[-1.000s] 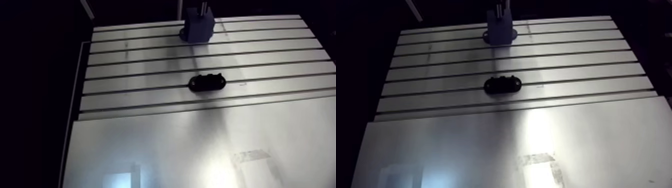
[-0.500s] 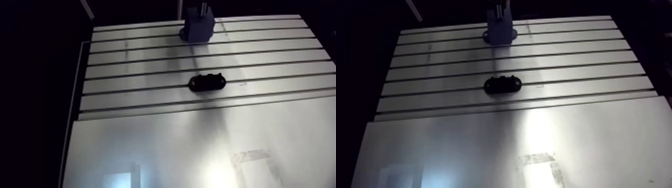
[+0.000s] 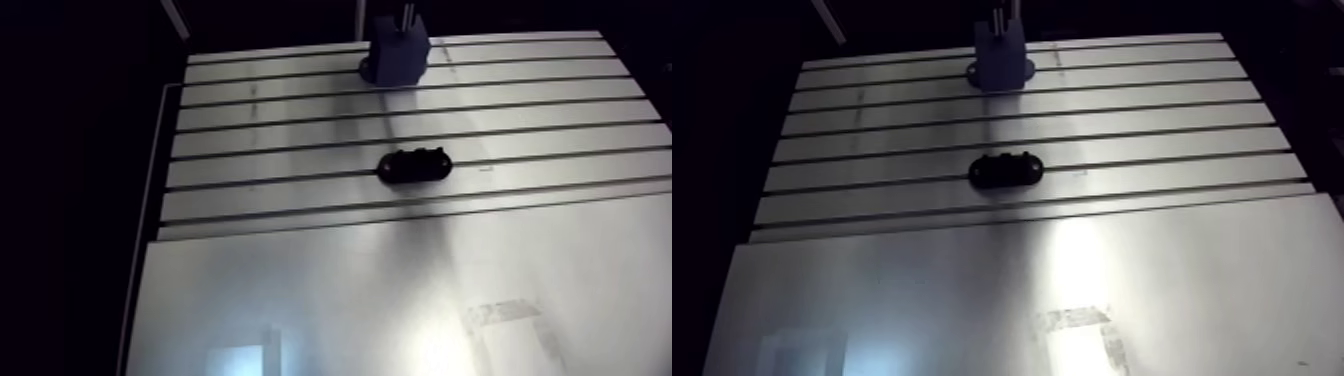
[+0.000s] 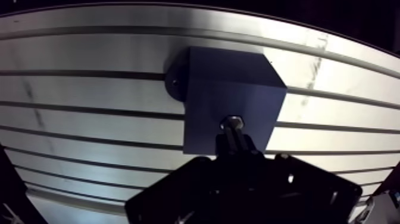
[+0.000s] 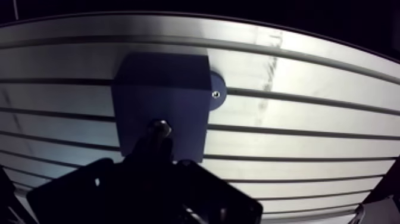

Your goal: Pick up the M10 bolt and insert it into the hex recess until seated.

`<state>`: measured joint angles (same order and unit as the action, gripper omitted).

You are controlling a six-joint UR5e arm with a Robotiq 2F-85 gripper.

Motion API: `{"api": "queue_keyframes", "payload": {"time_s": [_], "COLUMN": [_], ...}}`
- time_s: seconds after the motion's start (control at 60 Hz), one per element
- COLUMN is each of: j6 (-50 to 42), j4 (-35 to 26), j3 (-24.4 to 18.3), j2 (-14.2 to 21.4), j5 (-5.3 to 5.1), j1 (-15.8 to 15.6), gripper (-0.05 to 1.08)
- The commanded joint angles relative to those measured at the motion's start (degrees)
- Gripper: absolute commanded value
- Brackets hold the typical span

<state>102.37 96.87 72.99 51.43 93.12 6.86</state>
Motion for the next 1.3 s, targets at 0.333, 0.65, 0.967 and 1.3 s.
{"api": "queue_keyframes", "payload": {"time_s": [0.333,0.65,0.967,1.3], "j6": [0.42,0.92,1.91,1.92], "j4": [-0.40,-0.41,-0.46,-8.21], "j3": [-0.27,0.94,2.71,1.85], "j2": [1.84,6.08,12.40,18.67], "j5": [0.00,0.09,-0.09,-0.25], "j1": [-0.44,-0.61,-0.79,-0.69], "gripper": [0.67,0.01,0.01,0.01]}}
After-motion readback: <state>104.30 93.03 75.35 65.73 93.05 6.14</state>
